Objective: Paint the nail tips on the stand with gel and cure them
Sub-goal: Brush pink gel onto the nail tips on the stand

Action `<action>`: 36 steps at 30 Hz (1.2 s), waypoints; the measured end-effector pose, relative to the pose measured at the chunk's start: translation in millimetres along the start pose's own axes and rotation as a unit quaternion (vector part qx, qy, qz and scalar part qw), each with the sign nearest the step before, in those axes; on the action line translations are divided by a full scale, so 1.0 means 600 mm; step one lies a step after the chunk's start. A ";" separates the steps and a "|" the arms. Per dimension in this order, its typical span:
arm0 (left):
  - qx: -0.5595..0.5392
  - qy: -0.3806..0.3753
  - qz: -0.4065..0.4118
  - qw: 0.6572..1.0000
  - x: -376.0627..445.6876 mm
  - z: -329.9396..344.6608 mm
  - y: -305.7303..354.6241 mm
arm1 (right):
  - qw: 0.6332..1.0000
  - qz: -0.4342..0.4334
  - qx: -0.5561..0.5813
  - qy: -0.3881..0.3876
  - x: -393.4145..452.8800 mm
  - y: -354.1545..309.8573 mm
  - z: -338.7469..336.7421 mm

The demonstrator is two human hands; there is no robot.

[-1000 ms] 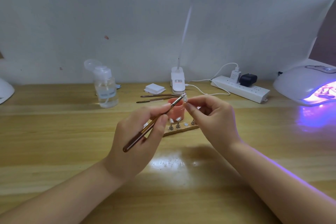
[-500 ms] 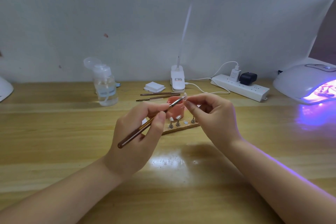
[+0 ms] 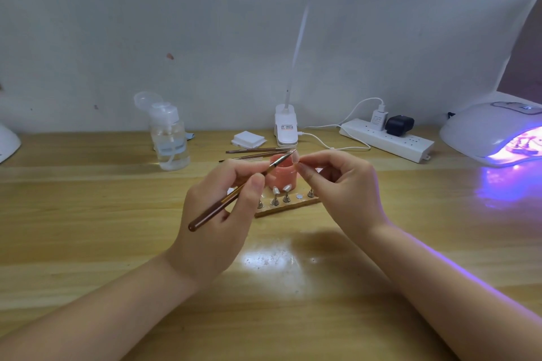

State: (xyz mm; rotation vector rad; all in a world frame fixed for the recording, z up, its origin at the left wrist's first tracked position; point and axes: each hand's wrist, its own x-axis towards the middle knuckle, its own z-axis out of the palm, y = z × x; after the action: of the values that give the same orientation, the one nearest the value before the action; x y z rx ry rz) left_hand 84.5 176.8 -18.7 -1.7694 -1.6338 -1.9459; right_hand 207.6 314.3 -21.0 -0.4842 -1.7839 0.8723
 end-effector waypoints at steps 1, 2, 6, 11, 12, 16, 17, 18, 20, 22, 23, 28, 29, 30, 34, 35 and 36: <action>0.001 -0.002 -0.004 1.000 0.000 0.000 0.001 | 1.000 -0.002 -0.003 0.000 0.000 0.000 0.000; 0.001 -0.005 -0.007 1.000 0.000 0.000 0.001 | 1.000 -0.003 -0.005 -0.001 0.000 0.000 0.000; -0.004 -0.019 -0.003 1.000 0.000 -0.004 0.000 | 1.000 -0.003 -0.005 -0.006 0.000 0.000 0.000; -0.009 0.006 -0.014 1.000 0.004 -0.004 0.004 | 1.000 0.003 -0.002 -0.002 0.001 0.002 0.000; -0.009 0.010 -0.022 1.000 0.004 -0.002 0.004 | 1.000 0.004 0.000 -0.005 0.001 0.001 0.001; 0.002 -0.001 -0.026 1.000 0.003 0.000 0.004 | 1.000 0.007 -0.001 -0.010 0.000 0.000 0.001; -0.001 -0.009 -0.020 1.000 0.002 -0.001 0.004 | 1.000 0.009 -0.003 -0.009 0.000 0.001 0.000; -0.006 -0.015 -0.014 1.000 0.001 -0.001 0.004 | 1.000 0.013 -0.003 -0.008 0.000 0.002 0.000; -0.020 -0.012 -0.008 1.000 0.001 -0.002 0.005 | 1.000 0.024 0.004 -0.004 0.000 0.002 -0.001; -0.019 0.007 0.000 1.000 0.003 -0.002 0.005 | 0.999 0.030 0.015 -0.003 0.001 0.001 -0.001; -0.014 0.015 0.006 1.000 0.005 -0.003 0.005 | 0.999 0.031 0.018 -0.005 0.001 -0.001 -0.001; -0.053 0.019 -0.023 0.998 0.008 0.000 0.005 | 0.998 0.038 0.044 -0.012 0.002 -0.005 0.001; -0.067 0.013 -0.030 0.997 0.007 0.002 0.005 | 0.998 0.039 0.047 -0.014 0.002 -0.006 0.001; -0.075 0.005 -0.031 0.997 0.007 0.002 0.005 | 0.998 0.038 0.050 -0.017 0.002 -0.007 0.001; -0.076 -0.012 -0.031 0.997 0.005 0.000 0.003 | 0.997 0.033 0.070 -0.028 0.001 -0.011 0.002; -0.073 -0.004 -0.040 0.997 0.005 -0.001 0.002 | 0.996 0.034 0.075 -0.029 0.000 -0.011 0.002; -0.064 0.004 -0.046 0.997 0.005 -0.002 0.002 | 0.996 0.036 0.079 -0.030 0.000 -0.011 0.002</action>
State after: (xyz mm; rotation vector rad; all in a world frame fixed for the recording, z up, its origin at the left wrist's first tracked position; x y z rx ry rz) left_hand 83.4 177.5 -15.5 -1.7561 -1.6508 -2.1405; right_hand 207.4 309.6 -16.2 -0.4244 -1.7448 1.0789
